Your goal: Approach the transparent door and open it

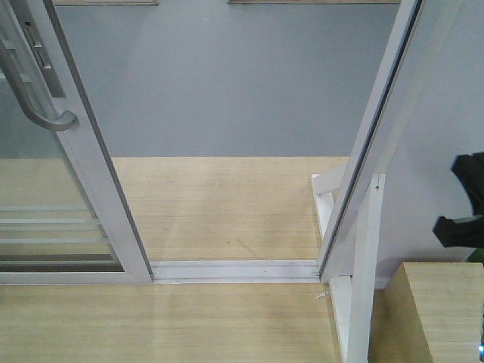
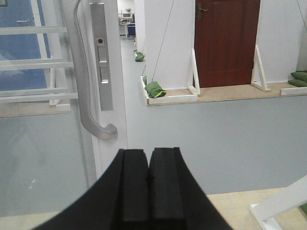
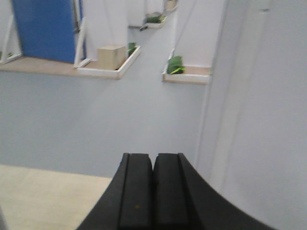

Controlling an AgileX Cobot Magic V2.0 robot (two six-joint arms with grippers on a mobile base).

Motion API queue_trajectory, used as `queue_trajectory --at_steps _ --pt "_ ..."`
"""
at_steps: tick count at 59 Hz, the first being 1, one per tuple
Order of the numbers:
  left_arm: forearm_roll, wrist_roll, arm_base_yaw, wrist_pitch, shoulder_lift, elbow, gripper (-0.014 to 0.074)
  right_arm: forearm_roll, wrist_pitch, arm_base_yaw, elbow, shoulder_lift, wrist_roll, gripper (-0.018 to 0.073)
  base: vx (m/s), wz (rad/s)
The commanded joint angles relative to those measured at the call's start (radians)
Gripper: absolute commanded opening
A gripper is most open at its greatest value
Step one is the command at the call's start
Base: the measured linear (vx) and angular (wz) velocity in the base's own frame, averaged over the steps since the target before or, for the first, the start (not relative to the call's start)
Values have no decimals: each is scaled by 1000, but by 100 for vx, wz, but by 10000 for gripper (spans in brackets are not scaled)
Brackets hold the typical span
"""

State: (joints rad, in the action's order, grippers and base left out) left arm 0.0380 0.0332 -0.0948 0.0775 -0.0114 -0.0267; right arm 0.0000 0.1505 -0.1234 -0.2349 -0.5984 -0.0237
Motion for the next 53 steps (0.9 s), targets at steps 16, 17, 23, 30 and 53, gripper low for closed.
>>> queue_trajectory --at_steps 16,17,23,30,53 --pt "-1 -10 -5 -77 -13 -32 -6 -21 -9 213 280 458 -16 -10 0 0" --pt "-1 -10 -5 -77 -13 -32 -6 -36 -66 212 277 488 -2 -9 0 0" --pt "-1 -10 -5 -77 -13 -32 -6 -73 -291 213 279 639 31 -8 0 0" --pt "-1 -10 -5 -71 -13 -32 -6 -44 -345 209 279 615 73 -8 0 0" --pt "-1 -10 -5 -66 -11 -32 -6 -44 -296 212 278 622 73 -8 0 0"
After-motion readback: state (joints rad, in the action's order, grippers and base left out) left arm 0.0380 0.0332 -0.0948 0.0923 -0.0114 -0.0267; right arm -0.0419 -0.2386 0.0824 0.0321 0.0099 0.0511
